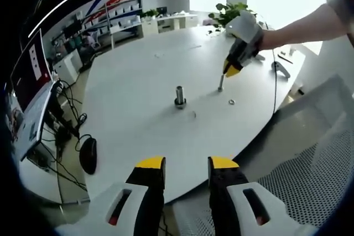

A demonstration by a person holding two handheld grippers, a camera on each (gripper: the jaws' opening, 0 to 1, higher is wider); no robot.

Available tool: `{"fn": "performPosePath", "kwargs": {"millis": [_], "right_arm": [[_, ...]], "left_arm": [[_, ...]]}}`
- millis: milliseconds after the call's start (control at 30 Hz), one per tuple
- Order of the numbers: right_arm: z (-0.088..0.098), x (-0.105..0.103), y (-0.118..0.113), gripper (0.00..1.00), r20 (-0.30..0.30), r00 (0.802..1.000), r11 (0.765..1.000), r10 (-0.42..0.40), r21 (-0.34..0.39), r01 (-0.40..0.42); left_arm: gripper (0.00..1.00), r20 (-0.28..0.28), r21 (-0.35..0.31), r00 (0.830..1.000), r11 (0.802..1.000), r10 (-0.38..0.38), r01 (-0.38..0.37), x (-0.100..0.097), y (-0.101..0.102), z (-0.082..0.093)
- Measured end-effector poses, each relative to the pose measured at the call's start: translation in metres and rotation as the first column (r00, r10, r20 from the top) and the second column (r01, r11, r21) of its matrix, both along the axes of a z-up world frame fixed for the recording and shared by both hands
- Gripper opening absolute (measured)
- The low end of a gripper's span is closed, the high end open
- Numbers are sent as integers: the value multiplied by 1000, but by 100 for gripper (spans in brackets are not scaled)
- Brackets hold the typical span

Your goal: Place the washer onto the threaded stud by aligning its center hole with the stud, sliding it down to the base, and recovering from edge contact or off-axis alignment until the washer reaches the visible bottom stop.

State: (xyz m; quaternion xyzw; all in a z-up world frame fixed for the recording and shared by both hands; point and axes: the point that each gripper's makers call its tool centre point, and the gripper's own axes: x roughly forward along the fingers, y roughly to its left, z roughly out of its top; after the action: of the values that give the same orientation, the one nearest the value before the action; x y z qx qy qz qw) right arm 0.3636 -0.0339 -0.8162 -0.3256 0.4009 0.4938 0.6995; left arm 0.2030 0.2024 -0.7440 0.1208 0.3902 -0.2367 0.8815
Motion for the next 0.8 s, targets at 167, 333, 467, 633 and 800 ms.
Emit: {"fn": "performPosePath", "kwargs": {"millis": [167,333,467,633,800], "right_arm": [[-6,-3,-8,12,-9,1000,1000,-17,-7,17],[-11,-12,-12,14,-23,999,1000,-23,-20,23],[-19,-21,-10,16,-46,999,999,-27,-20,26],[-35,-39,-6,19,-82,997,999,-1,-53,-4],[-54,-57,-6,19,-147,989,996,14,-86,-27]], "left_arm": [[29,-2,2,1000,1000,-1,1,0,0,0],[29,-6,3,1000,1000,-7,7,-1,-1,-1],[28,-3,-4,1000,1000,-5,5,-1,-2,0],[28,-3,-8,1000,1000,-1,1,-1,-1,0],[28,-4,-8,1000,1000,5,-5,-1,0,0]]}}
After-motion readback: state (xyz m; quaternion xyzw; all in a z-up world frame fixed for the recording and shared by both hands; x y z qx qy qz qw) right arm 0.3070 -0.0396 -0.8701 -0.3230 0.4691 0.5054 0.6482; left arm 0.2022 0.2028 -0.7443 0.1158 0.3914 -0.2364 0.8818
